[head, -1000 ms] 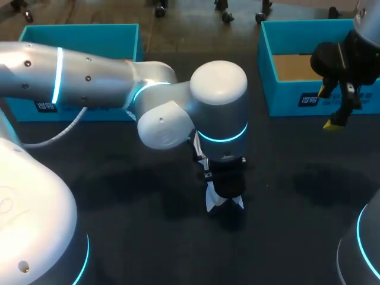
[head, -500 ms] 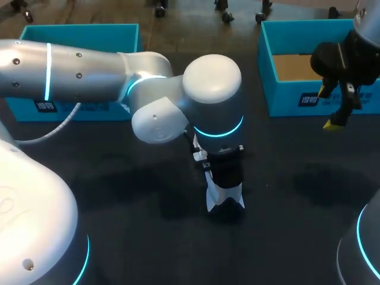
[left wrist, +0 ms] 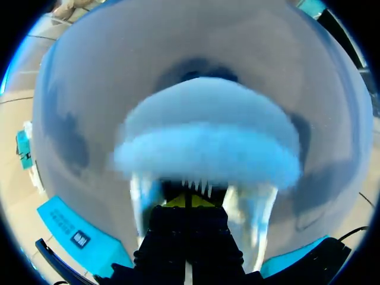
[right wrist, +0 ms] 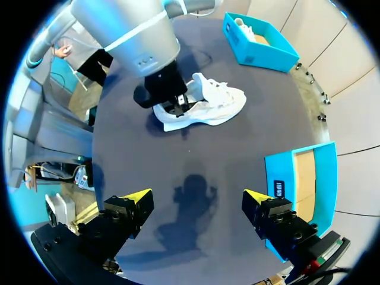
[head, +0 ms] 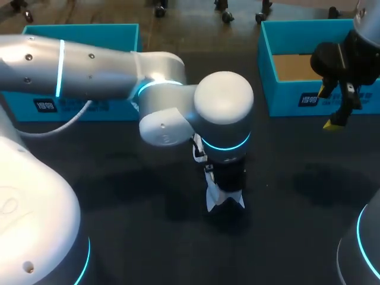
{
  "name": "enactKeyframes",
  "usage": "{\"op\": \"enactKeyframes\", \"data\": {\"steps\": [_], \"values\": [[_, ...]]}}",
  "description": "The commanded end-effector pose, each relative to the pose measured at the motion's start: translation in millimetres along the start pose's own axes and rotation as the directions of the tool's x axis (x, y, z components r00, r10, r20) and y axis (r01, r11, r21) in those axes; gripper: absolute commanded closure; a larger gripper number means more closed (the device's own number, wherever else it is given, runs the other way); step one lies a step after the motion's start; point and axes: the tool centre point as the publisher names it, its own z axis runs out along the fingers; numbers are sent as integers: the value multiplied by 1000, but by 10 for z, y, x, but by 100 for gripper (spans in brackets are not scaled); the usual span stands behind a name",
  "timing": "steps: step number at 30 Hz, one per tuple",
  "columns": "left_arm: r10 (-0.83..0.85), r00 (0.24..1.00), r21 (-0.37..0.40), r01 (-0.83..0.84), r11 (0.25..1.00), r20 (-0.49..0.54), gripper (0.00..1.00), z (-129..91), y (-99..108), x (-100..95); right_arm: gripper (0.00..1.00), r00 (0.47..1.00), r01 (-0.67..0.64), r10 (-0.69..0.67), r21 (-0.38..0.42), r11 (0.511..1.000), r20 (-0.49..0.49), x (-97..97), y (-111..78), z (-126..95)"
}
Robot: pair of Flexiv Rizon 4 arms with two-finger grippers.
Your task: Take the shoe out of the shoebox, open the shoe tongue, remove and reinsert the insole, then place the shoe into the shoebox
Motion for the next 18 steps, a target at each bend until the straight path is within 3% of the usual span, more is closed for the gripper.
{"op": "enactKeyframes", "data": {"steps": [1, 12, 14, 15, 16, 18], "values": [[-20, 1000, -56, 21, 998, 12, 100, -331, 144, 19, 0, 1000, -1, 1, 3, 1000, -2, -13, 12, 11], [-65, 998, -106, 65, 992, 6, 100, -446, 291, -23, 0, 1000, -1, 1, 3, 1000, -2, -13, 12, 11], [-78, 997, -107, 76, 991, -11, 54, -440, 261, 3, 0, 1000, -1, 1, 3, 1000, -2, -13, 12, 11], [-79, 997, -106, 75, 992, -25, 18, -429, 248, 17, 0, 1000, -1, 1, 3, 1000, -2, -13, 12, 11], [-83, 996, -100, 79, 992, -30, 0, -414, 244, 30, 0, 1000, -1, 1, 3, 1000, -2, -13, 12, 11], [-85, 996, -99, 81, 992, -33, 0, -392, 245, 48, 0, 1000, -1, 1, 3, 1000, -2, -13, 12, 11]]}}
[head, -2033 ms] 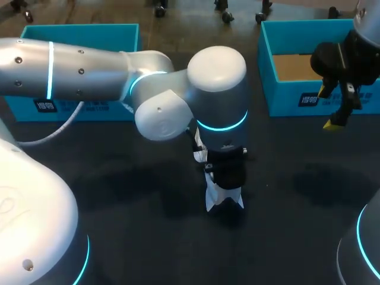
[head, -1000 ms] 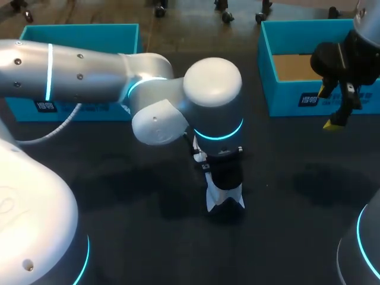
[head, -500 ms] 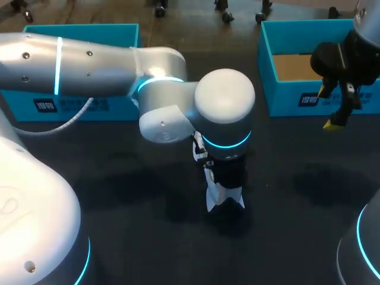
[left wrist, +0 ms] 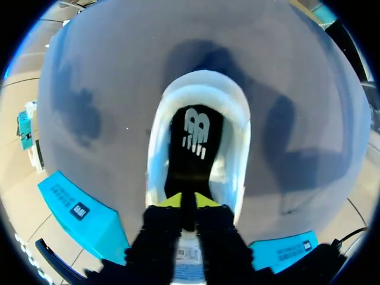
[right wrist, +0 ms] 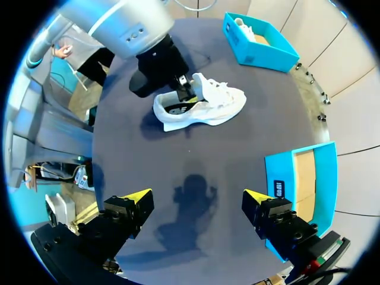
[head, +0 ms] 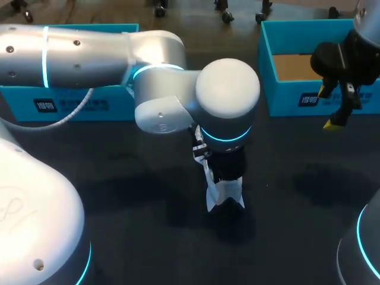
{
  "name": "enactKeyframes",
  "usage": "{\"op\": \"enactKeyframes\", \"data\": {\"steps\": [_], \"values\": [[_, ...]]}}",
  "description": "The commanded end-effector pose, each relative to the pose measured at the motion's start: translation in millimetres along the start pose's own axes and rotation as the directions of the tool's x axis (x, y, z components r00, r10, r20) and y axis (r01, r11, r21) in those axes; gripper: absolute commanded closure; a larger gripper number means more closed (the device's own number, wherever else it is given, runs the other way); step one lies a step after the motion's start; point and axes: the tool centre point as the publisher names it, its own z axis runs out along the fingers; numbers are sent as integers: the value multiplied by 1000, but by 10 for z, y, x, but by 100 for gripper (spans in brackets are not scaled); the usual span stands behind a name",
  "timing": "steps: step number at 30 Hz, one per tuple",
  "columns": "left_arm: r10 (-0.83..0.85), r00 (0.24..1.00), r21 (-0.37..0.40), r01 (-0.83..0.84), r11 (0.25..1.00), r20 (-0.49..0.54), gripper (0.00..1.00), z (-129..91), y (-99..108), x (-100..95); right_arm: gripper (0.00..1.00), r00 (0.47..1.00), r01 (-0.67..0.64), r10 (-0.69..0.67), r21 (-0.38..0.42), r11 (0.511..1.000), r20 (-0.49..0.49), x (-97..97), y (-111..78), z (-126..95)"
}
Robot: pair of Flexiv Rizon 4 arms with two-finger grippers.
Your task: Take the shoe out of the shoebox, open the shoe tongue, remove and reinsert the insole, then place the shoe into the shoebox
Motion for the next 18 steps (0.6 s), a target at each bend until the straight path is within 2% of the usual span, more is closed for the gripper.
{"op": "enactKeyframes", "data": {"steps": [1, 12, 14, 18], "values": [[-2, 1000, -3, 2, 1000, -16, 0, 35, -4, -16, 0, 1000, -1, 1, 3, 1000, -2, -13, 12, 11], [0, 1000, 2, 0, 1000, -30, 0, 25, -8, 28, 0, 1000, -1, 1, 3, 1000, -2, -13, 12, 11], [-4, 1000, 32, 4, 999, -21, 0, -11, -14, 47, 0, 1000, -1, 1, 3, 1000, -2, -13, 12, 11], [8, 999, 38, -6, 999, -33, 0, -19, -14, 78, 0, 1000, -1, 1, 3, 1000, -2, -13, 12, 11]]}}
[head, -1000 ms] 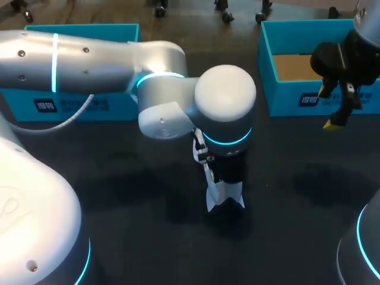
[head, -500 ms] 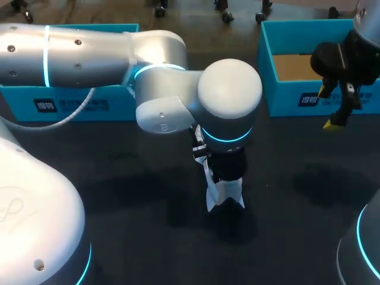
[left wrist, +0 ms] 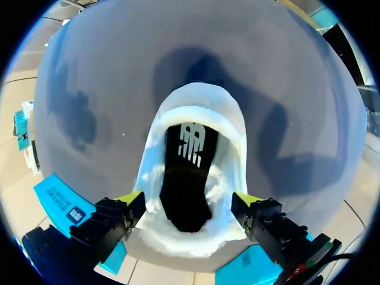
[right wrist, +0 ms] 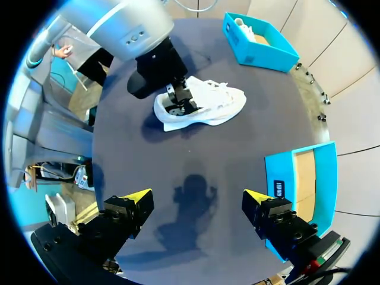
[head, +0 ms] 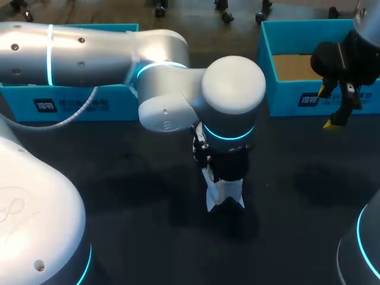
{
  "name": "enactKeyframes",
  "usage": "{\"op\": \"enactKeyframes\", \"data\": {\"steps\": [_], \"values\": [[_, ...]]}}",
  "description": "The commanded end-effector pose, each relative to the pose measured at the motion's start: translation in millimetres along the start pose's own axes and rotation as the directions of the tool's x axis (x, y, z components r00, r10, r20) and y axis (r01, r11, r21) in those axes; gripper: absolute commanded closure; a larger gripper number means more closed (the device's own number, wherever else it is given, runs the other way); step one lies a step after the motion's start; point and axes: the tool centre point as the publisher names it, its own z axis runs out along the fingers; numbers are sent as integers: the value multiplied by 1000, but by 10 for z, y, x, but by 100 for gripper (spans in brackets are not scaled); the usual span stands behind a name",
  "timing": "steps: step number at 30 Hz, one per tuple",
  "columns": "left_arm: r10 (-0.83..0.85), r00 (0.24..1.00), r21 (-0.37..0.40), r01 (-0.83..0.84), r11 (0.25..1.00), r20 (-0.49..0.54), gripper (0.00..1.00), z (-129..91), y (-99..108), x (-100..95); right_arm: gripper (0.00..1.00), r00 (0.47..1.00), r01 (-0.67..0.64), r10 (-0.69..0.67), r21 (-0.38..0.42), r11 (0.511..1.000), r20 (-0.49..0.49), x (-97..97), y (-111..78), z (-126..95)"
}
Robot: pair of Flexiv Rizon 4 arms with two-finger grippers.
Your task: Take the shoe out of the shoebox, open the shoe tongue, remove and reinsert the insole, then place the shoe into the shoebox
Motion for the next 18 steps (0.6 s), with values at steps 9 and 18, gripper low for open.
{"op": "enactKeyframes", "data": {"steps": [9, 18], "values": [[14, 1000, -6, -14, 1000, 0, 0, -36, 105, 42, 0, 1000, -1, 1, 3, 1000, -2, -13, 12, 11], [8, 1000, -20, -8, 1000, 16, 0, -145, 270, -25, 0, 1000, -1, 1, 3, 1000, -2, -13, 12, 11]]}}
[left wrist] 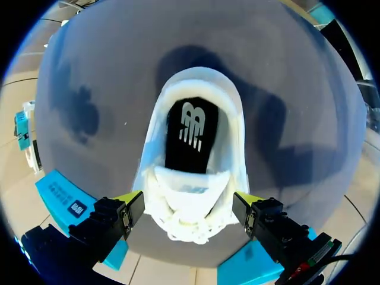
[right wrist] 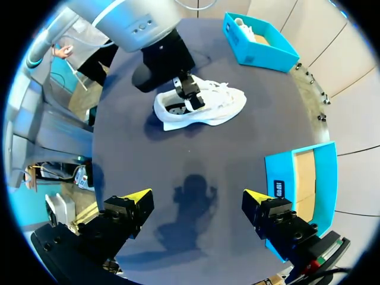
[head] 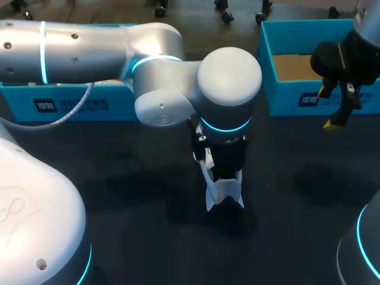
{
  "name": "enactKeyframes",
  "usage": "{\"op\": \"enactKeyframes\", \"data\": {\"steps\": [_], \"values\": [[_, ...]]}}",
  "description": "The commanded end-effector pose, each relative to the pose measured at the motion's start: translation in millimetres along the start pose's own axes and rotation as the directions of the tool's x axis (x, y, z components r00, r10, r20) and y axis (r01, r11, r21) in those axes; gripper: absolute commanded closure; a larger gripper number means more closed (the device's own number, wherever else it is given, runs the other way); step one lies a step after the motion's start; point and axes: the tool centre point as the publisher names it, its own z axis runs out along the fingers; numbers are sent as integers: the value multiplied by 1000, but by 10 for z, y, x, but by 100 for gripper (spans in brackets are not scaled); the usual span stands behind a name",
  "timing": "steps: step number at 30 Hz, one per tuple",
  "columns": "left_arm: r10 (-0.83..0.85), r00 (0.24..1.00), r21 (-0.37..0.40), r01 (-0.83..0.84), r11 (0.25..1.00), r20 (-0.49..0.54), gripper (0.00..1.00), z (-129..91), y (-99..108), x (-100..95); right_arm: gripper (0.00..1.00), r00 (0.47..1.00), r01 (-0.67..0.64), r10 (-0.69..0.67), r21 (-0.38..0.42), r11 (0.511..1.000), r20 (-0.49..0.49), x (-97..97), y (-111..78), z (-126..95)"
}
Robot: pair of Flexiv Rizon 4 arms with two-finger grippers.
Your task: Take the shoe out of the shoebox, open the shoe tongue, remove and reinsert the insole, then place the shoe into the shoebox
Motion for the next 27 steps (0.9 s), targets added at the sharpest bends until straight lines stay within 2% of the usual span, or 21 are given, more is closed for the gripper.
{"op": "enactKeyframes", "data": {"steps": [1, 12, 16, 17, 19, 21, 27], "values": [[-1, 1000, 4, 1, 1000, 6, 0, -85, 85, -1, 0, 1000, -1, 1, 4, 1000, -2, -13, 12, 11], [-16, 1000, -5, 16, 1000, 15, 5, -243, 404, -20, 0, 1000, -1, 1, 4, 1000, -2, -13, 12, 11], [-5, 1000, 8, 5, 1000, 21, 18, -292, 502, -27, 0, 1000, -1, 1, 4, 1000, -2, -13, 12, 11], [-4, 1000, 8, 4, 1000, 21, 34, -305, 521, -30, 0, 1000, -1, 1, 4, 1000, -2, -13, 12, 11], [-4, 1000, 1, 4, 1000, 25, 42, -325, 553, -36, 0, 1000, -1, 1, 4, 1000, -2, -13, 12, 11], [-3, 1000, -2, 3, 1000, 28, 55, -331, 563, -37, 0, 1000, -1, 1, 4, 1000, -2, -13, 12, 11], [22, 999, 4, -23, 1000, 25, 60, -249, 466, -24, 0, 1000, -1, 1, 4, 1000, -2, -13, 12, 11]]}}
